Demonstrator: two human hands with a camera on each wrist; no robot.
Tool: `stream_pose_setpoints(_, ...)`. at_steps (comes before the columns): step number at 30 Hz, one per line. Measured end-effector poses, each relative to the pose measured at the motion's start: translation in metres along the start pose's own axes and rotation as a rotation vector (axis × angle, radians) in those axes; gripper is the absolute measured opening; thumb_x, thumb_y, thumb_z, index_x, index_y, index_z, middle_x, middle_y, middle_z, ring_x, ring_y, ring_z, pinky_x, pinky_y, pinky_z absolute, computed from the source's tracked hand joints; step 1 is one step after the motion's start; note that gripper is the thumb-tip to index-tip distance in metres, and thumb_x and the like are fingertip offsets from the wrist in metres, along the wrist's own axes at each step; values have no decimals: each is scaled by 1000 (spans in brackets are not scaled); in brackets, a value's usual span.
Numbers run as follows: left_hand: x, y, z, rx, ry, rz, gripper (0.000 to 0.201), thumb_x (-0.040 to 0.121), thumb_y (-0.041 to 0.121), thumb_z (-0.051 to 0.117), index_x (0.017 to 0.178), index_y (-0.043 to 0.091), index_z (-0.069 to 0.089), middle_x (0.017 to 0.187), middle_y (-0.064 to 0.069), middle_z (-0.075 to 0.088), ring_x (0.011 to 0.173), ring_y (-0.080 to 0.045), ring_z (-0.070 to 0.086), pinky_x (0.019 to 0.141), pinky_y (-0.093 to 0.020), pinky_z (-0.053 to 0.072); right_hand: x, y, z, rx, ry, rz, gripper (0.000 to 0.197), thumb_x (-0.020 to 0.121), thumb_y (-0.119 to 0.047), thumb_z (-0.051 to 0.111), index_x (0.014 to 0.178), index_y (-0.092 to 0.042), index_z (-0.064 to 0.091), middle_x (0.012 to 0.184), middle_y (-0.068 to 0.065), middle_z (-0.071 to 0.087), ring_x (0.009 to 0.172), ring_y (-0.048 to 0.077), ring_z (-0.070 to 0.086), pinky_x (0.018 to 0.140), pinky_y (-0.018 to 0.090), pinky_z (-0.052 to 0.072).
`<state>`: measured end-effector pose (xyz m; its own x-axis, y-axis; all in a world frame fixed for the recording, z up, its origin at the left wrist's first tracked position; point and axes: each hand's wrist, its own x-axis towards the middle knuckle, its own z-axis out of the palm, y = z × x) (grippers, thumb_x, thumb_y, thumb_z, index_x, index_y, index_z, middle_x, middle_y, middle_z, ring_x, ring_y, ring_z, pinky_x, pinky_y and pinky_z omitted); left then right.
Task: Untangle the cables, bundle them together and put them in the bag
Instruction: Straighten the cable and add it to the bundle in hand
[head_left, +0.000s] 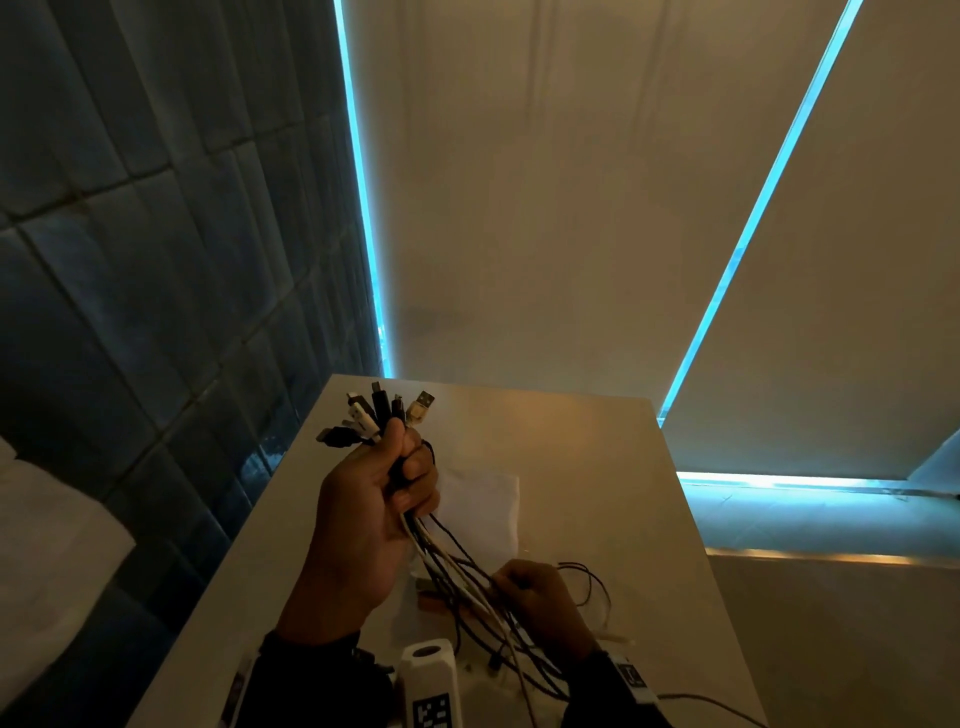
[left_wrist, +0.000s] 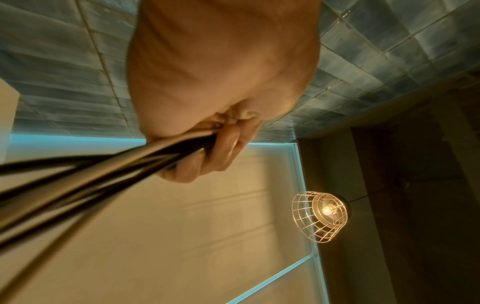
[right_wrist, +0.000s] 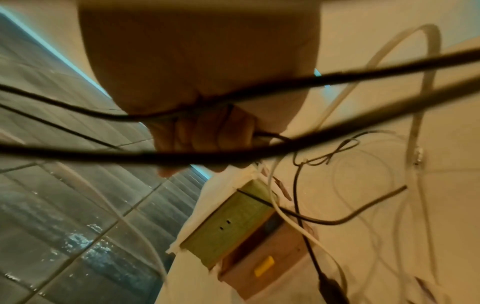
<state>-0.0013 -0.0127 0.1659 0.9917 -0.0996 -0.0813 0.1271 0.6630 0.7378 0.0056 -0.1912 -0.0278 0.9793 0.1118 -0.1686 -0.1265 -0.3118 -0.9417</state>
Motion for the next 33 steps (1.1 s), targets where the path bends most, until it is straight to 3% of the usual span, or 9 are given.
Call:
stream_pose_setpoints(3, 2, 2, -1, 55, 29, -19, 29, 93, 29, 38, 68, 15, 42, 56, 3, 39, 39, -6, 27, 42, -20, 30, 5, -31, -10, -14, 202, -43, 26, 85, -12, 64, 60, -20, 64, 54, -9, 56, 52, 1, 49, 58, 27, 43)
stream_pose_setpoints(6, 2, 1, 0, 120, 64, -32, 32, 98, 27, 34, 70, 14, 42, 57, 3, 41, 42, -8, 29, 43, -21, 31, 1, -79, -19, 160, 312, -201, 17, 87, -11, 64, 70, -9, 64, 52, -7, 49, 48, 8, 41, 50, 25, 36)
stream_pose_setpoints(13, 1, -7, 10, 259, 162, -53, 29, 100, 23, 38, 80, 9, 52, 66, -7, 60, 58, -18, 53, 60, -30, 38, -34, -156, -22, 349, 96, -518, 14, 91, -6, 59, 80, 2, 61, 59, -5, 50, 49, 4, 38, 47, 17, 33)
stream_pose_setpoints(16, 1, -8, 9, 226, 144, -38, 28, 100, 24, 37, 90, 5, 55, 75, -10, 66, 65, -20, 60, 64, -31, 42, -40, -157, -18, 311, 4, -511, 16, 91, -3, 59, 76, 0, 60, 57, -8, 50, 49, 2, 38, 50, 15, 33)
stream_pose_setpoints(19, -1, -7, 11, 81, 105, -50, 32, 100, 27, 35, 81, 7, 52, 73, -9, 63, 70, -21, 67, 69, -34, 50, -41, -151, -15, 296, -48, -438, 20, 90, 2, 58, 71, -6, 60, 55, -10, 53, 49, 0, 43, 51, 12, 35)
stream_pose_setpoints(22, -3, -6, 11, -27, 73, -45, 34, 99, 29, 35, 74, 10, 48, 71, -8, 59, 68, -23, 65, 68, -36, 55, -38, -143, -16, 269, -75, -378, 20, 87, -7, 62, 67, -13, 61, 56, -9, 53, 49, 4, 41, 50, 15, 34)
stream_pose_setpoints(25, -3, -7, 10, -37, 55, -15, 32, 98, 30, 35, 73, 12, 45, 71, -6, 55, 55, -16, 52, 56, -28, 47, -34, -133, -22, 257, -80, -333, 15, 83, -17, 64, 68, -14, 64, 59, -4, 54, 53, 9, 43, 53, 18, 36)
stream_pose_setpoints(29, 0, -7, 8, -51, 33, 15, 27, 92, 32, 39, 71, 15, 42, 64, 0, 48, 46, -10, 34, 46, -22, 34, -27, -117, -23, 275, -73, -287, 18, 90, -3, 60, 72, -5, 65, 61, -7, 60, 52, -3, 50, 56, 10, 40)
stream_pose_setpoints(33, -1, -8, 7, -48, 6, -3, 26, 88, 33, 41, 67, 16, 43, 57, 4, 38, 43, -7, 27, 45, -22, 29, -16, -92, -18, 216, -38, -248, 18, 89, -9, 61, 72, -6, 67, 68, -4, 63, 69, 8, 58, 69, 21, 47)
